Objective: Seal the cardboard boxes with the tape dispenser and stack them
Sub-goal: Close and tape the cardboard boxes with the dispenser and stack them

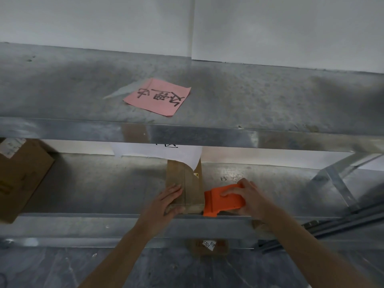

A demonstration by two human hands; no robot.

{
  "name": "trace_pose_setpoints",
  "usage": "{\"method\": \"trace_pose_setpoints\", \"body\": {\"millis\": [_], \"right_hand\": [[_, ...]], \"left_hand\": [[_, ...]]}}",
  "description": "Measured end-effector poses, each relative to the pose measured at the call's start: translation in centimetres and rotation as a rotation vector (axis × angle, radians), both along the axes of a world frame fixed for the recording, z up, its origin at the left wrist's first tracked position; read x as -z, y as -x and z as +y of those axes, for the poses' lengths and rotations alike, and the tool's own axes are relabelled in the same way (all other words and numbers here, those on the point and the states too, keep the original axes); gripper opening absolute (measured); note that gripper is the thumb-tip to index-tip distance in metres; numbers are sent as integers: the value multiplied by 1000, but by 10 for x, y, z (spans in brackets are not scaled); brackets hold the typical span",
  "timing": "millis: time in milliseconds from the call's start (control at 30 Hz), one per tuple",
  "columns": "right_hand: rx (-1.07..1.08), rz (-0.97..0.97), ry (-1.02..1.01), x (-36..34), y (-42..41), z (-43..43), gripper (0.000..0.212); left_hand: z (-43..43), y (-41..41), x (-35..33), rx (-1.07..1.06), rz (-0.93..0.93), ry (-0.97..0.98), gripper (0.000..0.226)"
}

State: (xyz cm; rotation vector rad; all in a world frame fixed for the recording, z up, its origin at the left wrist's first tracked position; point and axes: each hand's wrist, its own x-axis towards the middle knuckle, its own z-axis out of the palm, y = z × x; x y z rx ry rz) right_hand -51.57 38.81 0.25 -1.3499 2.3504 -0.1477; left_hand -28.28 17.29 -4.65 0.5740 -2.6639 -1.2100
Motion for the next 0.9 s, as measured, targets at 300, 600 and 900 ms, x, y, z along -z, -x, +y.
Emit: {"method": "trace_pose_setpoints", "body": {"millis": [300, 600, 900], "right_hand": [[29, 36, -52, -6, -3, -3, 54], [92, 36, -44, -4, -9, -5, 54], [127, 28, -49, 2, -3, -3, 57]], "left_hand": [[-2, 6, 15, 0, 115, 268, 61], [-6, 6, 22, 20, 185, 316, 67], [-29, -2, 27, 58, 192, 249, 68]]}}
